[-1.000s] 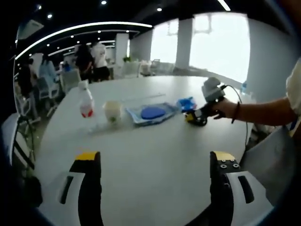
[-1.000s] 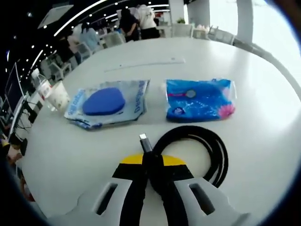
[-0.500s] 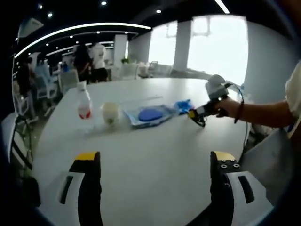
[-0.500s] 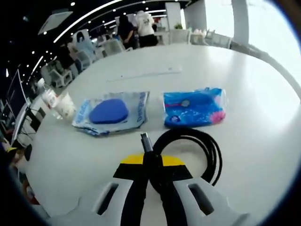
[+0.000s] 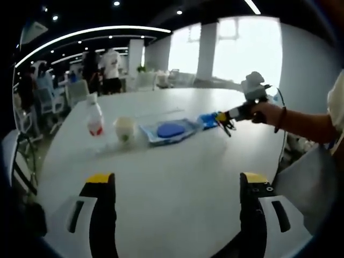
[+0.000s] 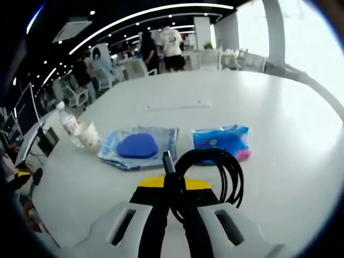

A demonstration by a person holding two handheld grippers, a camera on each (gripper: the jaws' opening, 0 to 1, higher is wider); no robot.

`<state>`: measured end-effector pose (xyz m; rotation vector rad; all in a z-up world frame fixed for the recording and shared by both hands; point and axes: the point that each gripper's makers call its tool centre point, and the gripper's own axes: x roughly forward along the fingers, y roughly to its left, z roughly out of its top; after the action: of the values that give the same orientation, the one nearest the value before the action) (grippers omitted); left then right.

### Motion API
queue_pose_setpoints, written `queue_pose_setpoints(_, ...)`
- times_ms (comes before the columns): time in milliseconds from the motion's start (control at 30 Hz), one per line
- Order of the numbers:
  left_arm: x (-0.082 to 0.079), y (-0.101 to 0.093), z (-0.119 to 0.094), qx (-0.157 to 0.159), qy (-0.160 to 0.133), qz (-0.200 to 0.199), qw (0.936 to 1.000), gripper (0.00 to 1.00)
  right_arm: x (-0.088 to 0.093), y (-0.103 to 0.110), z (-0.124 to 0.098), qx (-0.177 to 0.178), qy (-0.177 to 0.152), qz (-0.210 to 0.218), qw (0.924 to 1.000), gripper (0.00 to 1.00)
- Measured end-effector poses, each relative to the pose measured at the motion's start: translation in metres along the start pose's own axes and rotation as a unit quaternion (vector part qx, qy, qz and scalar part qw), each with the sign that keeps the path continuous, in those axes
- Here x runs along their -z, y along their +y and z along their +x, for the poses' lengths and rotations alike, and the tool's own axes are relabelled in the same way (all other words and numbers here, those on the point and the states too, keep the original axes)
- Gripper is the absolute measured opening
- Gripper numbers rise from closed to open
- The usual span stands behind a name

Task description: Arrange the tabletop items into an orderly group along one side of the table until the central work area is clear of visible clutter.

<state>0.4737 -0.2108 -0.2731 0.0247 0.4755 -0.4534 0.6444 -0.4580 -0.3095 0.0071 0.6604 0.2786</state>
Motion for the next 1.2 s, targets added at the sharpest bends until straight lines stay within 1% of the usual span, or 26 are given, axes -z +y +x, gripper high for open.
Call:
queue_pose_setpoints(100,-0.003,0.001,0.0,0.003,-0.009,-0.003,1.0,0.93,-0.004,0.005,-0.004,-0.005,-0.005,-0.006,1.0,0.08)
queue_pose_setpoints(200,-0.002,0.003,0.0,0.001,-0.006,-0.002,1.0,0.93,-0.005,0.012,-0.005,-0.013,-0.008,-0.01,0.9998,0.08)
queue_pose_setpoints(467,0.0,0.004,0.0,0.001,-0.005,-0.002,1.0,0.93,0.004,0.027,-0.002,-0.029,0.01,-0.036,0.9989,0.09)
queue_pose_setpoints(667,0.001,0.003,0.0,-0.002,0.001,0.004,1.0,0.93,0.01,0.037,0.005,-0.041,0.02,-0.053,0.9975,0.09)
queue_pose_setpoints(700,0.001,0.003,0.0,-0.002,0.0,0.004,1.0,0.93,0.01,0.038,0.006,-0.04,0.02,-0.055,0.9975,0.09)
queue_pose_setpoints(733,0.001,0.003,0.0,-0.002,0.001,0.005,1.0,0.93,0.01,0.038,0.008,-0.037,0.023,-0.076,0.9962,0.09)
queue_pose_setpoints(867,0.001,0.004,-0.001,-0.004,0.002,0.002,1.0,0.93,0.014,0.038,0.014,-0.033,0.029,-0.081,0.9957,0.09)
queue_pose_setpoints(1033,0.003,0.005,0.0,-0.007,0.006,0.002,1.0,0.93,0.024,0.035,0.026,-0.025,0.043,-0.107,0.993,0.09)
queue_pose_setpoints(1200,0.004,0.008,0.0,-0.011,0.006,-0.002,0.9999,0.93,0.034,0.039,0.032,-0.025,0.052,-0.131,0.9897,0.09)
